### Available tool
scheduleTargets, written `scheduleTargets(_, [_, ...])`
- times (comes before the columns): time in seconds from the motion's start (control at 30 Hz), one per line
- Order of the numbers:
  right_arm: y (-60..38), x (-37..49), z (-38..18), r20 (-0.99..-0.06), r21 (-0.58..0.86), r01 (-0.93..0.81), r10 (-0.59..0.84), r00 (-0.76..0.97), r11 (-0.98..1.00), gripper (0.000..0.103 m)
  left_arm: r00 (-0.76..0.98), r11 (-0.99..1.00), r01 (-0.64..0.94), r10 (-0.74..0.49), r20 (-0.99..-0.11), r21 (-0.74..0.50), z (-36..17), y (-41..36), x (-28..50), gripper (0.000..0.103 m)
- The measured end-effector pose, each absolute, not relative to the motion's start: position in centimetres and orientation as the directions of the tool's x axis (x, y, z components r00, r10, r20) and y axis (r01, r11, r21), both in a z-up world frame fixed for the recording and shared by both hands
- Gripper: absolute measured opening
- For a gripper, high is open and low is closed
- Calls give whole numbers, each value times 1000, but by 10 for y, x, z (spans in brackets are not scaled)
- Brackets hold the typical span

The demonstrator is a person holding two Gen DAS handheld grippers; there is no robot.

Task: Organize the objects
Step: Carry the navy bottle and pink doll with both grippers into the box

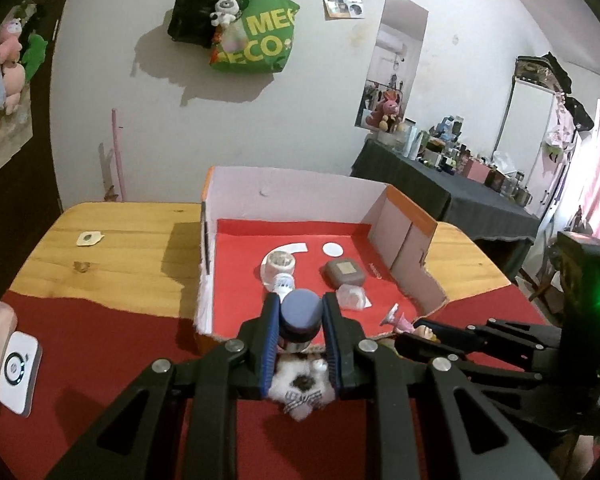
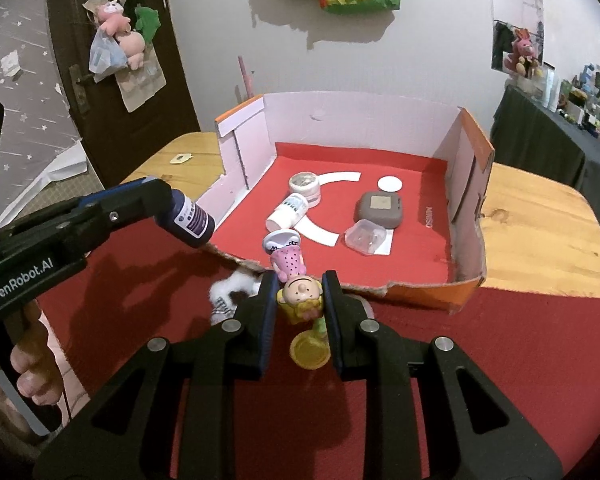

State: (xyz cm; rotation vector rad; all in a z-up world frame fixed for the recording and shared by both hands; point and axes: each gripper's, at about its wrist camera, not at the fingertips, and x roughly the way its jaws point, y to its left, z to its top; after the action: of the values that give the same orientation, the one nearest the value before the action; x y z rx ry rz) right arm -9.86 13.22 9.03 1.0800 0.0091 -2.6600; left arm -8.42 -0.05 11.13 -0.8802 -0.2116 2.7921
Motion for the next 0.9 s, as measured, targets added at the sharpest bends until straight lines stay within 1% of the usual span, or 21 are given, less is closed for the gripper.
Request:
scheduleTargets(0.1, [136,-106,92,-692,105,255,-254,-675,-961,21,-801,-968,-161,241,-548,-192,113,3,-92,22])
scheduleTargets(0.23, [138,-117,94,-702,81,253,-236,-672,-964,21,-796,-965,-175,255,-550,-194,114,9,-105,22])
scheduleTargets(0.57, [144,-150,79,-763,72,259,-220,-607,-963,21,-771,-958,-198,283,-571,-208,101,20,-131,22])
scheduleTargets(0.9, [143,-166,68,-798,66,265,-210,-565,-962,21,-743,-947,-199,313,-591,-252,84,16,-151,22])
